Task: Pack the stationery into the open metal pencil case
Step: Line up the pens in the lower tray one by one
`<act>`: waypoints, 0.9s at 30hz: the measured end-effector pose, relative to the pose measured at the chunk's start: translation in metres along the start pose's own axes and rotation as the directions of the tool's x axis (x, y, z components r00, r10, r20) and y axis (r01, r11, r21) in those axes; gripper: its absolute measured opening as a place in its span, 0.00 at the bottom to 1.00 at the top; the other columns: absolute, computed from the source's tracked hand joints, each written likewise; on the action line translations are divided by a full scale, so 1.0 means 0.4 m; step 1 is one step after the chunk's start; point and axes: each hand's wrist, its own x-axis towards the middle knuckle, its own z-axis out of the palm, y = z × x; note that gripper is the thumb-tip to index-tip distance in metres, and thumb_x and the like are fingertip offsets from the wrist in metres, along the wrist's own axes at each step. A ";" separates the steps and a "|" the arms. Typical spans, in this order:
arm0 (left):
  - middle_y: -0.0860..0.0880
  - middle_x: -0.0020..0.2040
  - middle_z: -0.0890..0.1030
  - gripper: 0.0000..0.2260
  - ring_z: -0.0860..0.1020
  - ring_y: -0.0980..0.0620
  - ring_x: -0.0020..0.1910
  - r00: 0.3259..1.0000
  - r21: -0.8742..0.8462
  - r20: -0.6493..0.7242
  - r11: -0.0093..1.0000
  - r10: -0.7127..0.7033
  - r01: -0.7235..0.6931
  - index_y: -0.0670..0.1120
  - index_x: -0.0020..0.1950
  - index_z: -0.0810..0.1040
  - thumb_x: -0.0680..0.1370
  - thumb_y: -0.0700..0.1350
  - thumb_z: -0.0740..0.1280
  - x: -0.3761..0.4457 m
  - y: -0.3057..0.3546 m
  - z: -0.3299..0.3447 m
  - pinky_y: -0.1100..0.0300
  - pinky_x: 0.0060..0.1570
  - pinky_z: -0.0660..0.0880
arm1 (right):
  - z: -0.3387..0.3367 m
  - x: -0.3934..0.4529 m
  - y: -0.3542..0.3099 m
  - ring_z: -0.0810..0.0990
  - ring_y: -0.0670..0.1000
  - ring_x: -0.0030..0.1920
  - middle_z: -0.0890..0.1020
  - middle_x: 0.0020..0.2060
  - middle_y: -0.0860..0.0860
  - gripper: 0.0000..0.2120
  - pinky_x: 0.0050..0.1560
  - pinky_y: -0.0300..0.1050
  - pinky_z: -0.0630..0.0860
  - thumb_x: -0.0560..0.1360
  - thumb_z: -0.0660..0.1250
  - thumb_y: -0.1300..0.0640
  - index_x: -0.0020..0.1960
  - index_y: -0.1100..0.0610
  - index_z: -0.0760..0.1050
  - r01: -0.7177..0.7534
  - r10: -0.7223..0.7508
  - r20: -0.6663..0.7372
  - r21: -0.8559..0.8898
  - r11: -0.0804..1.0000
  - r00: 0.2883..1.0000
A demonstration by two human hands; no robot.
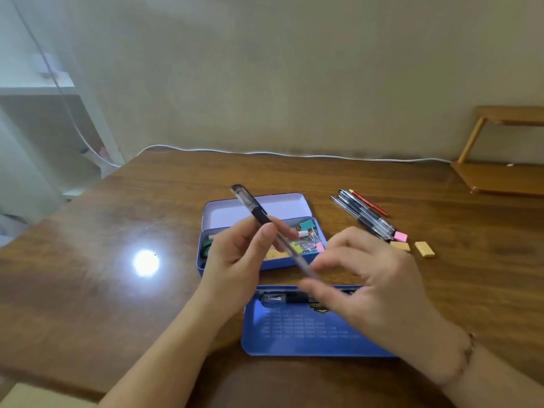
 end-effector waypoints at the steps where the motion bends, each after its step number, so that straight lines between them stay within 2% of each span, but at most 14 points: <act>1: 0.45 0.42 0.83 0.11 0.79 0.45 0.41 0.999 -0.090 0.046 0.996 -0.009 0.013 0.49 0.47 0.81 0.80 0.48 0.59 0.000 0.005 -0.001 0.53 0.43 0.75 | 0.000 -0.002 0.004 0.78 0.45 0.44 0.80 0.43 0.46 0.12 0.39 0.44 0.77 0.74 0.69 0.44 0.46 0.53 0.82 0.074 -0.074 0.018 -0.008 0.997 0.997; 2: 0.46 0.39 0.81 0.11 0.77 0.43 0.39 0.994 -0.168 0.106 0.985 -0.029 0.047 0.48 0.46 0.79 0.80 0.47 0.58 -0.001 0.009 -0.003 0.52 0.41 0.74 | -0.003 -0.003 0.011 0.79 0.47 0.46 0.81 0.47 0.48 0.13 0.42 0.45 0.77 0.75 0.68 0.45 0.51 0.54 0.81 0.145 -0.145 0.016 -0.019 0.989 0.989; 3: 0.48 0.36 0.78 0.11 0.75 0.46 0.35 0.982 -0.216 0.182 0.972 -0.048 0.087 0.47 0.45 0.77 0.80 0.47 0.57 -0.005 0.016 -0.003 0.55 0.39 0.73 | -0.009 -0.001 0.018 0.78 0.50 0.49 0.80 0.53 0.51 0.14 0.46 0.45 0.77 0.76 0.67 0.47 0.57 0.54 0.78 0.198 -0.199 -0.007 -0.051 0.979 0.980; 5: 0.50 0.32 0.73 0.11 0.69 0.52 0.30 0.934 -0.195 0.350 0.971 -0.066 0.141 0.45 0.44 0.75 0.80 0.46 0.56 -0.017 0.024 0.004 0.63 0.35 0.68 | -0.023 0.008 0.033 0.76 0.54 0.53 0.75 0.62 0.54 0.15 0.53 0.43 0.73 0.77 0.68 0.54 0.63 0.55 0.75 0.262 -0.274 -0.060 -0.161 0.952 0.960; 6: 0.50 0.31 0.71 0.12 0.67 0.52 0.30 0.902 -0.144 0.425 0.978 -0.074 0.148 0.43 0.44 0.75 0.81 0.46 0.56 -0.023 0.026 0.007 0.63 0.34 0.66 | -0.027 0.012 0.038 0.76 0.56 0.53 0.75 0.62 0.56 0.14 0.54 0.45 0.73 0.77 0.68 0.57 0.62 0.56 0.77 0.293 -0.312 -0.066 -0.208 0.933 0.948; 8: 0.45 0.30 0.71 0.15 0.67 0.50 0.30 0.842 -0.026 0.530 0.990 -0.101 0.135 0.40 0.43 0.75 0.83 0.46 0.56 -0.027 0.023 0.007 0.61 0.35 0.65 | -0.036 0.015 0.047 0.79 0.59 0.50 0.80 0.56 0.59 0.09 0.51 0.50 0.77 0.77 0.68 0.62 0.56 0.62 0.82 0.346 -0.363 -0.032 -0.237 0.908 0.931; 10: 0.43 0.31 0.73 0.18 0.68 0.47 0.31 0.794 0.046 0.591 0.989 -0.142 0.143 0.38 0.40 0.75 0.83 0.48 0.57 -0.023 0.025 -0.002 0.59 0.36 0.66 | -0.044 0.010 0.053 0.81 0.56 0.48 0.82 0.51 0.59 0.09 0.50 0.47 0.78 0.79 0.65 0.63 0.53 0.64 0.83 0.363 -0.363 0.036 -0.202 0.910 0.931; 12: 0.46 0.33 0.76 0.19 0.71 0.50 0.33 0.791 0.111 0.592 0.987 -0.156 0.112 0.40 0.40 0.77 0.82 0.51 0.57 -0.022 0.029 -0.013 0.59 0.38 0.67 | -0.053 0.000 0.058 0.81 0.53 0.49 0.82 0.51 0.56 0.09 0.50 0.44 0.78 0.78 0.66 0.61 0.52 0.63 0.83 0.316 -0.309 0.067 -0.151 0.937 0.949; 13: 0.48 0.35 0.77 0.18 0.73 0.52 0.35 0.822 0.158 0.550 0.985 -0.145 0.068 0.43 0.42 0.80 0.82 0.52 0.57 -0.022 0.029 -0.018 0.59 0.38 0.69 | -0.060 -0.003 0.059 0.80 0.53 0.48 0.81 0.51 0.55 0.08 0.49 0.46 0.78 0.77 0.67 0.59 0.52 0.61 0.83 0.265 -0.258 0.071 -0.129 0.956 0.964; 16: 0.56 0.39 0.81 0.10 0.78 0.58 0.42 0.957 0.332 0.279 0.943 -0.081 -0.018 0.51 0.48 0.83 0.81 0.49 0.62 -0.022 0.007 -0.039 0.66 0.43 0.73 | -0.096 -0.004 0.065 0.74 0.51 0.45 0.78 0.47 0.47 0.09 0.40 0.50 0.74 0.73 0.69 0.49 0.48 0.51 0.85 0.142 -0.123 0.122 -0.164 0.976 0.985; 18: 0.61 0.41 0.81 0.07 0.78 0.59 0.44 0.975 0.462 0.218 0.885 -0.050 -0.058 0.55 0.49 0.82 0.79 0.47 0.65 -0.017 -0.009 -0.056 0.70 0.44 0.71 | -0.121 -0.007 0.071 0.75 0.47 0.43 0.77 0.42 0.40 0.08 0.37 0.49 0.74 0.71 0.70 0.45 0.46 0.45 0.84 0.051 -0.022 0.223 -0.129 0.990 0.975; 20: 0.61 0.44 0.81 0.05 0.78 0.58 0.47 0.956 0.540 0.290 0.832 -0.039 -0.129 0.55 0.49 0.82 0.77 0.48 0.67 -0.011 -0.024 -0.068 0.66 0.47 0.73 | -0.130 -0.010 0.075 0.76 0.43 0.42 0.78 0.39 0.37 0.09 0.36 0.48 0.76 0.69 0.69 0.40 0.45 0.41 0.83 -0.007 0.071 0.343 -0.183 0.983 0.937; 23: 0.60 0.46 0.81 0.04 0.76 0.57 0.50 0.898 0.561 0.439 0.786 -0.015 -0.261 0.53 0.49 0.83 0.76 0.47 0.69 -0.010 -0.033 -0.070 0.62 0.52 0.73 | -0.108 -0.014 0.079 0.74 0.40 0.43 0.79 0.38 0.36 0.13 0.38 0.44 0.75 0.68 0.64 0.33 0.46 0.39 0.79 0.009 0.154 0.486 -0.317 0.949 0.860; 27: 0.61 0.46 0.81 0.05 0.74 0.57 0.49 0.850 0.567 0.527 0.748 -0.006 -0.346 0.55 0.47 0.85 0.74 0.44 0.73 -0.009 -0.037 -0.067 0.61 0.52 0.72 | -0.077 -0.016 0.073 0.72 0.41 0.45 0.77 0.40 0.38 0.13 0.42 0.39 0.71 0.70 0.65 0.34 0.48 0.41 0.76 -0.010 0.233 0.545 -0.380 0.925 0.805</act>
